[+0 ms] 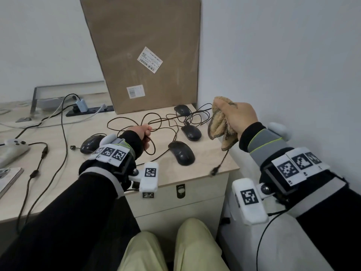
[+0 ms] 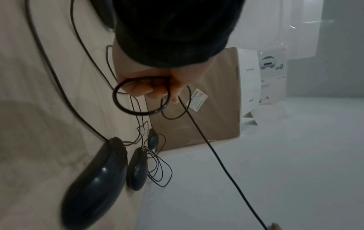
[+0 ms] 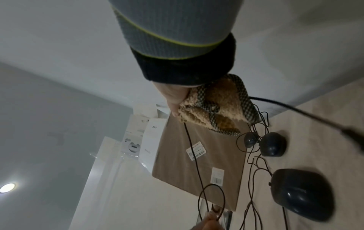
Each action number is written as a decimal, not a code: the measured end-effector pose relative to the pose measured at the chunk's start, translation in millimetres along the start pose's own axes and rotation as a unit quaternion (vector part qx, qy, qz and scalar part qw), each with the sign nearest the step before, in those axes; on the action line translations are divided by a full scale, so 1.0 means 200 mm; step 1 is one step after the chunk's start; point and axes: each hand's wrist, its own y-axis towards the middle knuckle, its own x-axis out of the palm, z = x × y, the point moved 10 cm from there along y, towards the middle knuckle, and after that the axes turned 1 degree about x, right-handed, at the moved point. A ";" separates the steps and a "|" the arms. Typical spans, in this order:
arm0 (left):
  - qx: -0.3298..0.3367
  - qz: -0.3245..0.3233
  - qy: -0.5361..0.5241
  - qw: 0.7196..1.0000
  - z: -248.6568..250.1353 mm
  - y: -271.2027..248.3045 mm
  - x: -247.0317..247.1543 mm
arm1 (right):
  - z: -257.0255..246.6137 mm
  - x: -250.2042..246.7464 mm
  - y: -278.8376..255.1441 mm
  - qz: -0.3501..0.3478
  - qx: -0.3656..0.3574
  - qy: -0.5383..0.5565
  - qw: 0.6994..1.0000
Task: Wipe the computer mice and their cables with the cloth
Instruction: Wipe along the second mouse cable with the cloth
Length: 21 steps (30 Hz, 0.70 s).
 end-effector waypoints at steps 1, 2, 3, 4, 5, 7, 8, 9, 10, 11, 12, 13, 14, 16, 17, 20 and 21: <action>-0.004 0.008 0.001 1.000 -0.01 0.00 0.00 | 0.00 0.00 0.01 0.007 -0.003 0.000 1.000; -0.007 0.012 0.000 1.000 -0.01 0.00 0.00 | 0.00 0.00 0.02 0.010 -0.007 -0.001 1.000; -0.010 0.009 -0.001 1.000 -0.01 -0.02 0.02 | -0.01 0.02 0.02 0.009 -0.012 -0.004 1.000; -0.013 -0.003 -0.001 1.000 -0.02 -0.04 0.06 | -0.01 0.04 0.02 0.004 -0.020 -0.015 1.000; -0.016 -0.023 -0.002 1.000 -0.02 -0.06 0.12 | -0.02 0.07 0.01 -0.001 -0.030 -0.029 0.999; -0.024 -0.074 -0.009 0.997 -0.02 -0.11 0.24 | -0.04 0.14 0.01 -0.016 -0.047 -0.058 0.997; -0.027 -0.103 -0.010 0.994 -0.01 -0.14 0.31 | -0.04 0.17 0.01 -0.022 -0.054 -0.076 0.995; -0.026 -0.129 -0.015 0.991 0.00 -0.16 0.37 | -0.04 0.21 0.01 -0.028 -0.063 -0.096 0.993; -0.024 -0.159 -0.022 0.987 0.01 -0.19 0.43 | -0.04 0.25 0.01 -0.037 -0.072 -0.113 0.990; -0.024 -0.190 -0.033 0.981 0.03 -0.22 0.49 | -0.04 0.29 0.01 -0.049 -0.082 -0.125 0.988; -0.025 -0.218 -0.047 0.975 0.04 -0.24 0.54 | -0.05 0.32 0.00 -0.067 -0.091 -0.139 0.984; -0.026 -0.233 -0.057 0.970 0.04 -0.26 0.57 | -0.05 0.36 -0.02 -0.089 -0.100 -0.154 0.979; -0.024 -0.232 -0.056 0.971 0.04 -0.27 0.58 | -0.06 0.39 -0.04 -0.109 -0.110 -0.172 0.973; -0.012 -0.193 -0.035 0.981 0.04 -0.25 0.54 | -0.06 0.43 -0.06 -0.132 -0.125 -0.202 0.962; -0.003 -0.171 -0.028 0.985 0.04 -0.23 0.51 | -0.05 0.44 -0.07 -0.139 -0.126 -0.209 0.960; 0.007 -0.108 -0.067 0.992 0.05 -0.18 0.41 | -0.03 0.42 -0.09 -0.149 -0.113 -0.194 0.963; -0.001 -0.078 -0.099 0.992 0.04 -0.17 0.36 | -0.02 0.41 -0.09 -0.151 -0.109 -0.190 0.964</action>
